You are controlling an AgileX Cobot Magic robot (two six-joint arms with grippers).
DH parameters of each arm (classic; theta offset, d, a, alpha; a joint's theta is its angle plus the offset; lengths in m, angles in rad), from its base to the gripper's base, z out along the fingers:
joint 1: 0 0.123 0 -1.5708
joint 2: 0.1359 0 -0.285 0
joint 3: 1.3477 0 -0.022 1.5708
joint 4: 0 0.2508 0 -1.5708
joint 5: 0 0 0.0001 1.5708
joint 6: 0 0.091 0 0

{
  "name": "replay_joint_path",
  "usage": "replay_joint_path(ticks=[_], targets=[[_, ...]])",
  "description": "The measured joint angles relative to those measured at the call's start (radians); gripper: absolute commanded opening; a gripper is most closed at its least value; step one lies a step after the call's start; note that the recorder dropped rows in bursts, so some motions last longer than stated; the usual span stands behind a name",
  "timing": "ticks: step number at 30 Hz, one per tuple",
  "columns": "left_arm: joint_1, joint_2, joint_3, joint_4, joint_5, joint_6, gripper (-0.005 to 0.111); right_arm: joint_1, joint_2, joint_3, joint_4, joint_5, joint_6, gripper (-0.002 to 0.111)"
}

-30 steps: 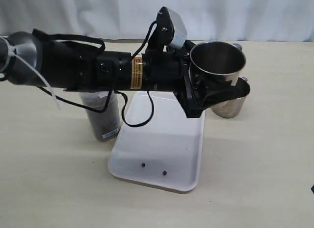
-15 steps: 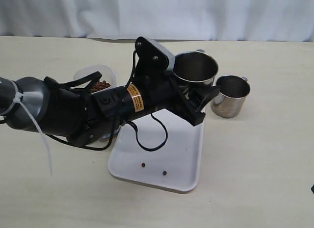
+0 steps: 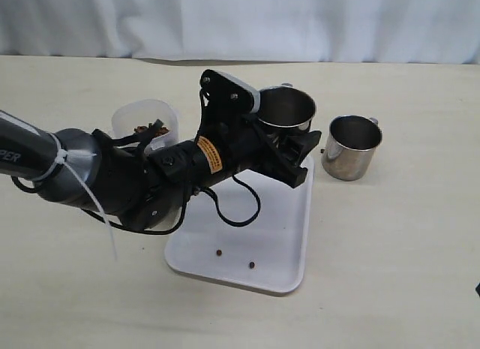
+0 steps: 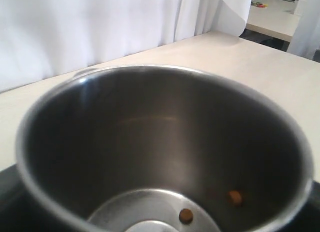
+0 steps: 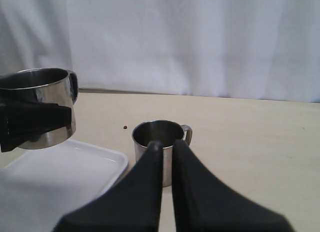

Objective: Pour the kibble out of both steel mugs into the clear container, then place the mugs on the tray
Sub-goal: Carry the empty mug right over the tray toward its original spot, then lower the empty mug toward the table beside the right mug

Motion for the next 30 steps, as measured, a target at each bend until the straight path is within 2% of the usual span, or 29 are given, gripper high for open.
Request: replay_joint_path(ticks=[17,30], targets=[[0.0,0.043,-0.003,-0.011,0.006,0.006,0.0,0.0,0.0,0.0,0.0,0.0,0.0,0.005],[0.002,0.142,-0.08,-0.03,0.092,0.037,0.0,0.0,0.0,0.0,0.0,0.0,0.0,0.005]])
